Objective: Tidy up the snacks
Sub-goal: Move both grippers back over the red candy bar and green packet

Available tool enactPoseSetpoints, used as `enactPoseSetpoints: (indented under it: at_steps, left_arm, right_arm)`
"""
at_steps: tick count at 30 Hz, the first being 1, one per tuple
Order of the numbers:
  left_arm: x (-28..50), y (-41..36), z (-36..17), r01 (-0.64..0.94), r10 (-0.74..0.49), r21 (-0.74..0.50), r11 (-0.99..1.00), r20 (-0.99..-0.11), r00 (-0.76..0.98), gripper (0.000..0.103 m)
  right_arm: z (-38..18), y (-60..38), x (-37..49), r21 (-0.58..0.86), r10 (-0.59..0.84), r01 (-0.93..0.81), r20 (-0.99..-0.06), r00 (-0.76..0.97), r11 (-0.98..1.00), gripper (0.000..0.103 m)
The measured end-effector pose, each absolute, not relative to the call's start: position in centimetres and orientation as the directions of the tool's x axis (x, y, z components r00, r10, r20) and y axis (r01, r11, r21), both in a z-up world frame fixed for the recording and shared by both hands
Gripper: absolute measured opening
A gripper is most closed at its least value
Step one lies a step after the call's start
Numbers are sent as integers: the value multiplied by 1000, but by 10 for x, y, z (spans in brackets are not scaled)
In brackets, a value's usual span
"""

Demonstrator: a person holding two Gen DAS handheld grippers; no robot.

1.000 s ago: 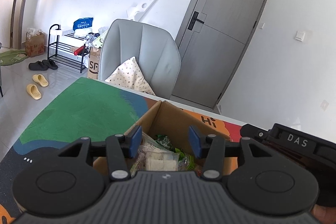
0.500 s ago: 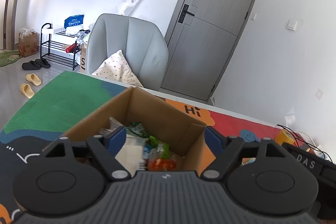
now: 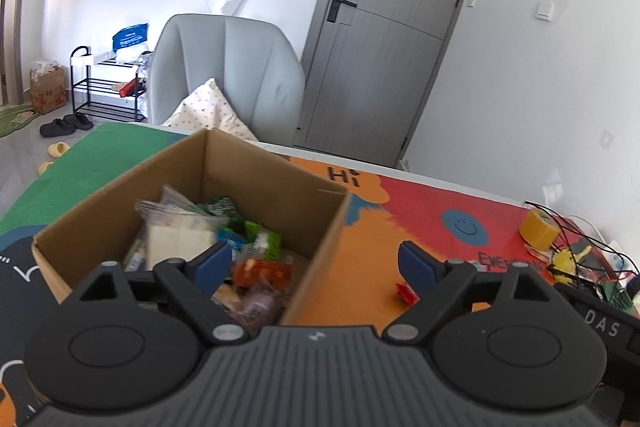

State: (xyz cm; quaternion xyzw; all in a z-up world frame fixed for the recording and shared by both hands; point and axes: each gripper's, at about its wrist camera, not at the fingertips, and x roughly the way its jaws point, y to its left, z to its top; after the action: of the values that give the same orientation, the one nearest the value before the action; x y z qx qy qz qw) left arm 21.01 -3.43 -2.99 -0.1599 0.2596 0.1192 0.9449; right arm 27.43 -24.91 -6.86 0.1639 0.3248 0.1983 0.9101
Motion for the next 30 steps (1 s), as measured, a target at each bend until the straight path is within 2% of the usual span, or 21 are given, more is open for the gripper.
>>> enactPoseSetpoints:
  at_steps: [6, 21, 26, 30]
  left_arm:
    - [214, -53, -30, -271, 116, -229, 935, -523, 844, 89]
    - [260, -84, -33, -160, 26, -218, 963, -515, 857, 89]
    - [276, -90, -43, -144, 4, -221, 965, -536, 844, 85]
    - [287, -96, -50, -121, -17, -210, 970, -556, 831, 76]
  right_arm:
    - [-75, -267, 277, 420, 433, -214, -539, 723, 882, 98]
    - [-73, -289, 309, 399, 370, -158, -540, 756, 903, 97]
    - [-76, -293, 320, 372, 355, -157, -552, 755, 915, 96]
    - [-81, -299, 329, 389, 366, -157, -550, 751, 908, 96]
